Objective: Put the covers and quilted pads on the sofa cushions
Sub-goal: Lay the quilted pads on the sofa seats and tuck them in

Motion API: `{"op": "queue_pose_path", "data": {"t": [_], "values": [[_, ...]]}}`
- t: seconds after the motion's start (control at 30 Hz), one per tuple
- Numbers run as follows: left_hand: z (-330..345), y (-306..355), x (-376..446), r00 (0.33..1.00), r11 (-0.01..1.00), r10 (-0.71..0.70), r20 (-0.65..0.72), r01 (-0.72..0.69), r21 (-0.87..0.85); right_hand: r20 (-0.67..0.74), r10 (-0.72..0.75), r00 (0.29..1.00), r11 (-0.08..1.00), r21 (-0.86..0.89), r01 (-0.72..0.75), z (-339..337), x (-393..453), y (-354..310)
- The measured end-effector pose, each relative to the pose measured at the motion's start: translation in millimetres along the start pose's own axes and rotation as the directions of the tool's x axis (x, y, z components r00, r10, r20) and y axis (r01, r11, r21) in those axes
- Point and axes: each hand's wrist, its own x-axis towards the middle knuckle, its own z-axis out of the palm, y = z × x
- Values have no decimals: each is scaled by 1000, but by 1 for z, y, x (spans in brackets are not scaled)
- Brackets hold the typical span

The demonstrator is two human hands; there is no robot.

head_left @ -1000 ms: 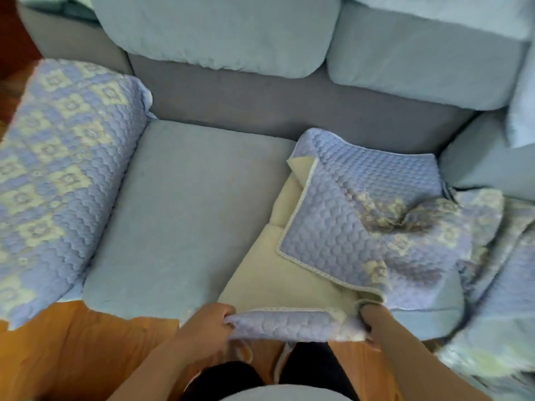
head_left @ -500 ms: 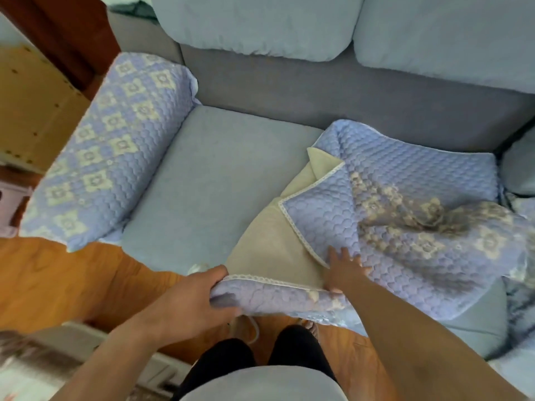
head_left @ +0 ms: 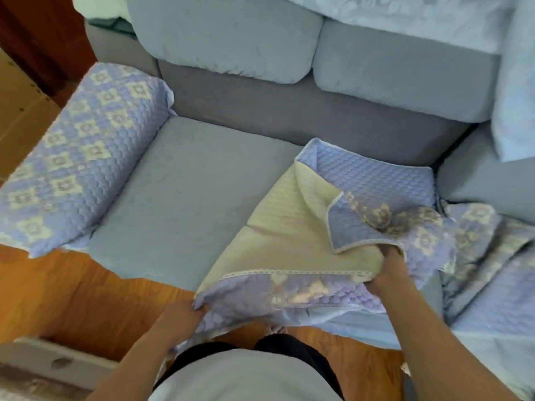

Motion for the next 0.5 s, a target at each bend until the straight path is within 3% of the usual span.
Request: {"op": "queue_pose_path", "data": {"t": [0.07, 0.17, 0.2, 0.33, 0.4, 0.5], "values": [[-4, 13, 10, 997, 976, 12, -74, -27, -215, 45, -112, 993, 986, 132, 105, 4, -24, -20], [-30, 31, 13, 986, 803, 12, -165, -108, -586, -193, -253, 948, 895, 325, 305, 26, -97, -63], [-42, 33, 12, 983, 749, 24, -180, -137, -648, -203, -332, 921, 864, 326, 384, 41, -123, -73], [-94, 7, 25, 957, 704, 24, -288, -221, -675, -6, -635, 773, 720, 357, 595, 149, -201, -103], [-125, -28, 38, 927, 745, -67, -369, -200, -637, 116, -620, 776, 780, 193, 595, 227, -210, -99], [-175, -105, 71, 872, 814, -220, -437, -84, -575, 376, -455, 807, 845, -103, 524, 353, -197, -55]]}}
